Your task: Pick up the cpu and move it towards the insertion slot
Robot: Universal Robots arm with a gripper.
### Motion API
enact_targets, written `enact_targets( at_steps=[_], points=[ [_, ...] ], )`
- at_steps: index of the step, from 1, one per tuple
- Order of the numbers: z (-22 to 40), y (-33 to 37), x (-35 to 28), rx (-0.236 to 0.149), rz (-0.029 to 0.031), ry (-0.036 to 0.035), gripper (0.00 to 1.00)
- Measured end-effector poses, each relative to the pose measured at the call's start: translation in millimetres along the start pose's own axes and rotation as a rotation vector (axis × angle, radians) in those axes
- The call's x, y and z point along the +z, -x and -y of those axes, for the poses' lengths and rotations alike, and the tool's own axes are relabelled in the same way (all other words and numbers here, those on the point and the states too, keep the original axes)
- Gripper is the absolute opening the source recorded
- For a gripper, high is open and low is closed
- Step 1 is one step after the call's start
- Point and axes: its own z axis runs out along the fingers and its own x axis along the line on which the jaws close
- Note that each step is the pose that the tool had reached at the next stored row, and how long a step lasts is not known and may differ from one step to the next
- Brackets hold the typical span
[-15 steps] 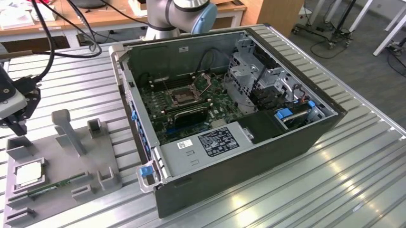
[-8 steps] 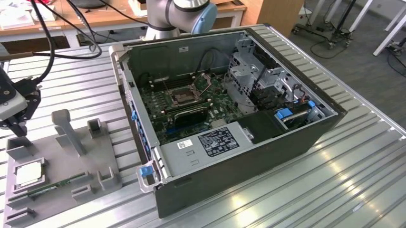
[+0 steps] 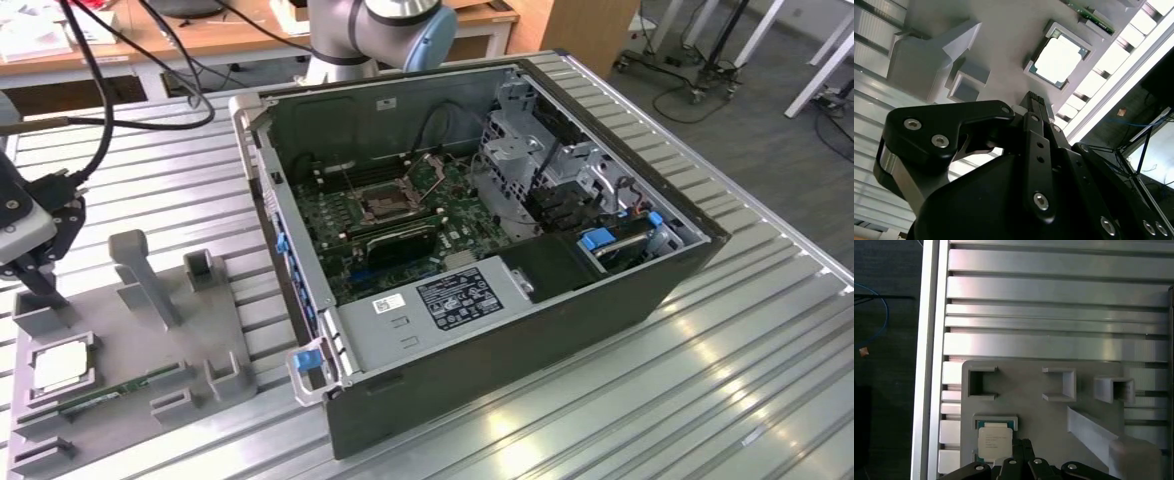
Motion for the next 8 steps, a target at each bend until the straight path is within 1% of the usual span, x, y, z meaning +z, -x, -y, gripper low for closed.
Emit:
enact_targets(
  at_steps=[3,8],
  points=[
    [2.0,-0.8,0.5,0.0,0.0001,0.0,0.11],
    [3.4,-5.9,2.4,0.0,0.0,0.0,0.11]
  ],
)
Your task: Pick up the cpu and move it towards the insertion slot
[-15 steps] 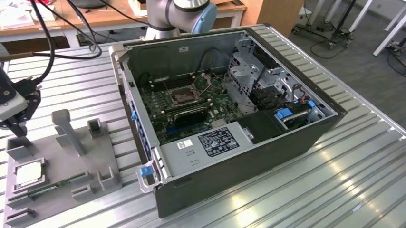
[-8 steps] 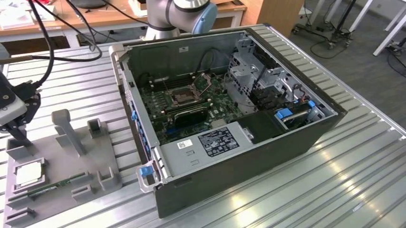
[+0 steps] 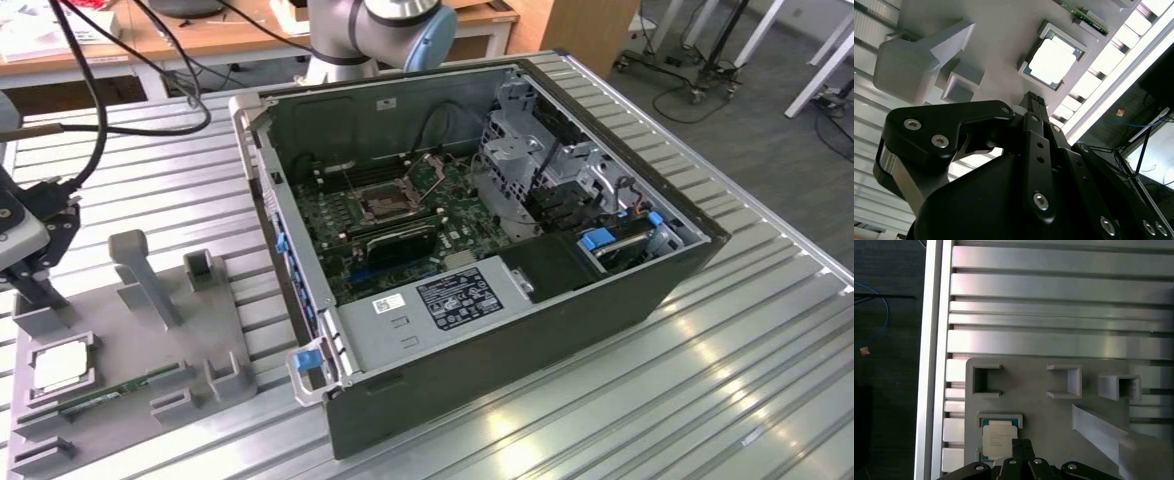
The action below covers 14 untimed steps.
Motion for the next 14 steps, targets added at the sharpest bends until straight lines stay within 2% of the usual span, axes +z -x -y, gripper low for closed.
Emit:
enact_targets(
  at_steps=[11,14],
  points=[
    [0.9,-11.2,3.6,0.0,0.0,0.0,0.11],
    [2.9,-12.5,3.7,0.0,-0.0001,0.0001,0.11]
  ],
)
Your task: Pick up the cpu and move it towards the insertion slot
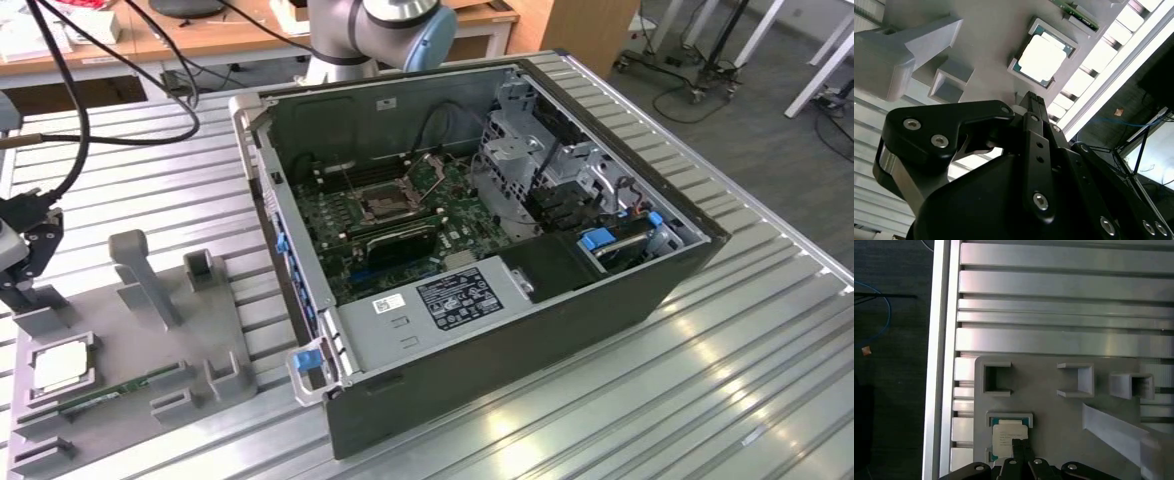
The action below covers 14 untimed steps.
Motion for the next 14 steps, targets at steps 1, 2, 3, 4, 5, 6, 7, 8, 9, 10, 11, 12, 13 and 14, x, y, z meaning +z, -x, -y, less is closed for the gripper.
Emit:
enact_targets(
  at_steps=[1,2,3,4,5,6,7,8,9,10,11,12,13,14],
  points=[
    [1.0,-0.2,0.0,0.0,0.0,0.0,0.11],
    [2.1,-0.4,0.0,0.0,0.0001,0.0,0.11],
    [3.3,-0.6,0.0,0.0,0.0,-0.0001,0.11],
    [4.4,-0.8,0.1,0.0,0.0001,0.0,0.11],
    [5.4,-1.0,0.1,0.0,0.0001,0.0,0.11],
    [6.1,-1.1,0.2,0.0,0.0001,0.0,0.11],
    [6.2,-1.2,0.2,0.0,0.0,0.0,0.11],
    [6.2,-1.2,0.2,0.0,0.0001,0.0,0.11],
    [6.3,-1.2,0.2,0.0,0.0001,0.0,0.11],
    [6.4,-1.2,0.2,0.0,0.0001,0.0,0.11],
    [6.4,-1.2,0.3,0.0,0.0,0.0,0.11],
    [6.4,-1.2,0.4,0.0,0.0,-0.0001,0.11],
    [6.4,-1.2,0.8,0.0,0.0001,0.0,0.11],
    [6.5,-1.2,1.2,0.0,0.0002,0.0001,0.11]
  ],
)
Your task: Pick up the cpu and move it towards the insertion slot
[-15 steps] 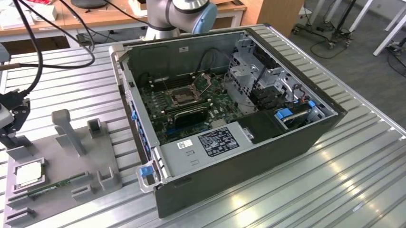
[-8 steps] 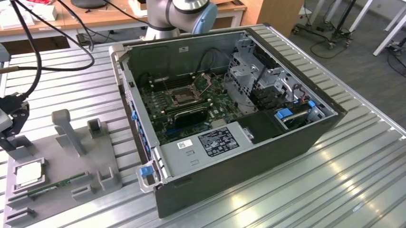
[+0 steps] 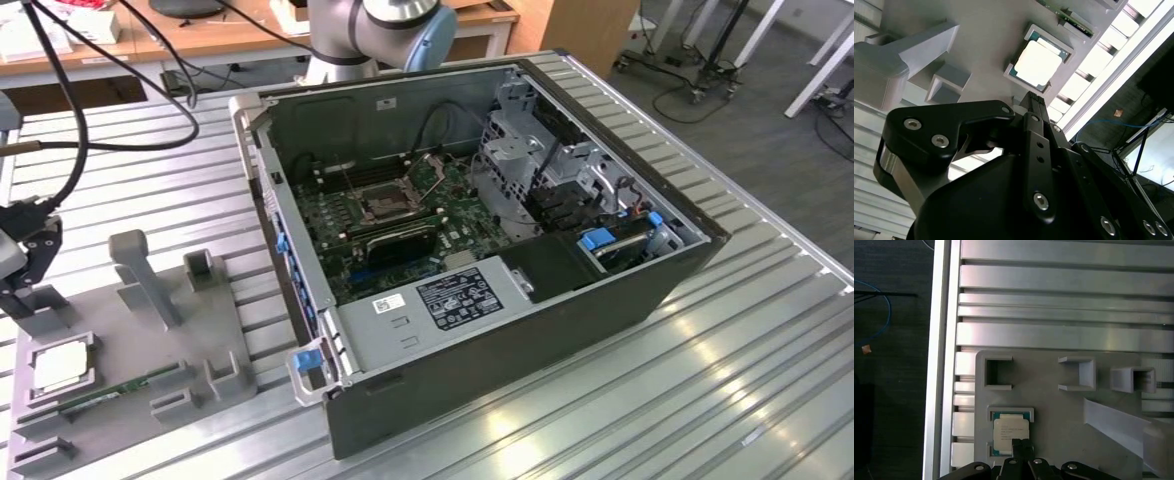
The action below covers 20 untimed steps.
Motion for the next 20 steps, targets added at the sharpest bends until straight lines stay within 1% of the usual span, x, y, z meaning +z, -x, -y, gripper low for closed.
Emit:
enact_targets(
  at_steps=[8,13,20],
  points=[
    [0.2,0.0,5.1,0.0,-0.0001,0.0,0.11],
    [0.4,0.0,5.3,0.0,-0.0001,-0.0001,0.11],
    [5.7,-0.1,5.1,0.0,-0.0001,0.0,0.11]
  ],
)
